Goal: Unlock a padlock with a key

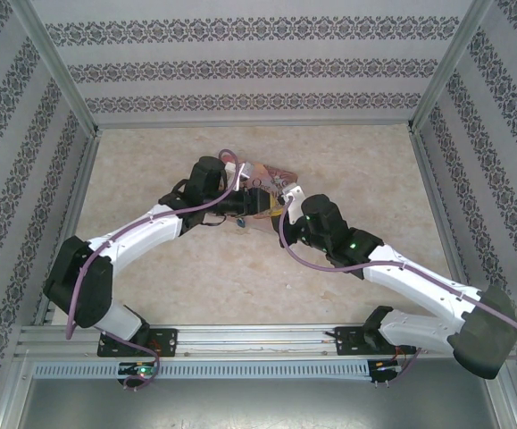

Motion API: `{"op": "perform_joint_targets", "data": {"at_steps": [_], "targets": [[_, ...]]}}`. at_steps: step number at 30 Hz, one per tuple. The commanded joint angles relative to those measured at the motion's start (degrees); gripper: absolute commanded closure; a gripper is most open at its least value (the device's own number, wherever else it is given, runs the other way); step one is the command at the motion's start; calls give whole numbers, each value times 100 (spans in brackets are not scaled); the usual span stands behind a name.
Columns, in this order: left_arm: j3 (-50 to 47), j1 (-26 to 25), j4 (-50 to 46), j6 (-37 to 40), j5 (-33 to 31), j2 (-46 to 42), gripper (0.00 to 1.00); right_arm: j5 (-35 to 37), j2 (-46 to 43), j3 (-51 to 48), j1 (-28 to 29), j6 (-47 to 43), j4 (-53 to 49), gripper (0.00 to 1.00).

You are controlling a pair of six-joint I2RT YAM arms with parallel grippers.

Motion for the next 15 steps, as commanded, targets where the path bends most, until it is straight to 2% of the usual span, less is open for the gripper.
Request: {"op": "perform_joint_targets", "data": {"at_steps": [1,15], "targets": [[170,-87,288,-24,120,30,62,155,46,-20,76,-90,138,100],[165,-83,351,4,25,-39,99,239,89,-28,33,19,117,100]]}}
